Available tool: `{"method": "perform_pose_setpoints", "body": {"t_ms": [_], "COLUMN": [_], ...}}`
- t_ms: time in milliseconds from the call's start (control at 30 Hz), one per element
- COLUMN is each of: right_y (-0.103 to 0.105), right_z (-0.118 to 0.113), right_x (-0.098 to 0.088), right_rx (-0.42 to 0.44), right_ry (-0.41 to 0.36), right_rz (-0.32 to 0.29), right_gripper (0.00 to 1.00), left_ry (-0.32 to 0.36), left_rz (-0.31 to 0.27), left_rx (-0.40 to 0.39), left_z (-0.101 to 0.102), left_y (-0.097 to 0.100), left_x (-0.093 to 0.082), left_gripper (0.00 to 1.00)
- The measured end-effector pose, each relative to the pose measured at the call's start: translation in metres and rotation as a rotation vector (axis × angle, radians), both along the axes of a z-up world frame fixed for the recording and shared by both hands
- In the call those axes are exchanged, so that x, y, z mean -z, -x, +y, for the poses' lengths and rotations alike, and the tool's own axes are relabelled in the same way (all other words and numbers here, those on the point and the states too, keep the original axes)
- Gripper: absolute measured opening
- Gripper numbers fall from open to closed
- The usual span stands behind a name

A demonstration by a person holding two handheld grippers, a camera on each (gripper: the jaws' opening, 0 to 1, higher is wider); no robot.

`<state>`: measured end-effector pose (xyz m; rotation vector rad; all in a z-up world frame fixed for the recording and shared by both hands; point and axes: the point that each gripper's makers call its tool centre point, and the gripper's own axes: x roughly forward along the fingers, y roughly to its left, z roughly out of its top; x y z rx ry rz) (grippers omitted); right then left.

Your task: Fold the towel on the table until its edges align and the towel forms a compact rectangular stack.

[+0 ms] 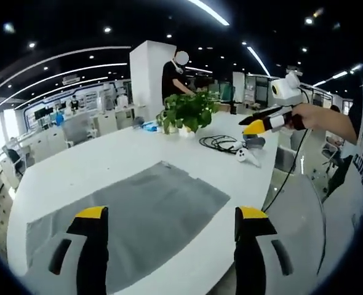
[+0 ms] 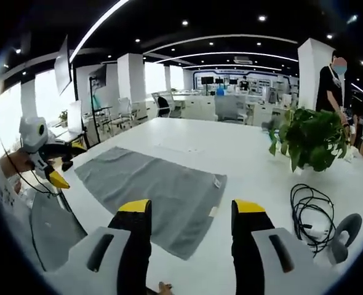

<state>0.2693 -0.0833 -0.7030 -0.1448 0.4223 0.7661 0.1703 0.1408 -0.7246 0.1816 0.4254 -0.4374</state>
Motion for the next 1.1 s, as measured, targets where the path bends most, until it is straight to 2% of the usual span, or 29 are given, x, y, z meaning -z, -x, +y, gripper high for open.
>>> {"method": "perform_pose_setpoints", "body": {"t_ms": [267,400,533,667,733,833,1100], "right_y": [-0.01,-0.018,-0.028,-0.037,-0.042,-0.05,-0.071], "right_z": [0.004,0.005,0.007,0.008,0.007,0.006,0.005], "right_x": [-0.005,-0.005,-0.004,-0.003,-0.001,0.001,0.007], "right_rx": [-0.039,-0.055,-0.069,-0.087,-0.095,-0.098,-0.108], "right_ry": [0.02,0.037,0.044,0.044,0.055,0.055,0.075], "right_rz": [-0.017,-0.023,-0.026,-0.023,-0.024,-0.022,-0.017], "right_gripper": [0.5,0.49,0.49,0.49,0.49,0.48,0.46], "left_ry": [-0.028,-0.021,-0.035,-0.043,-0.042,-0.1,-0.112], "left_rz": [0.024,0.007,0.009,-0.005,-0.006,-0.027,-0.017], "left_rx": [0.11,0.181,0.245,0.291,0.306,0.331,0.389], "left_z": [-0.028,-0.049,-0.068,-0.081,-0.087,-0.094,-0.114], "left_y": [0.0,-0.006,-0.013,-0.018,-0.02,-0.028,-0.047], "left_x": [0.01,0.006,0.009,0.01,0.01,0.014,0.023], "left_gripper": [0.83,0.75,0.74,0.63,0.63,0.65,0.64]}}
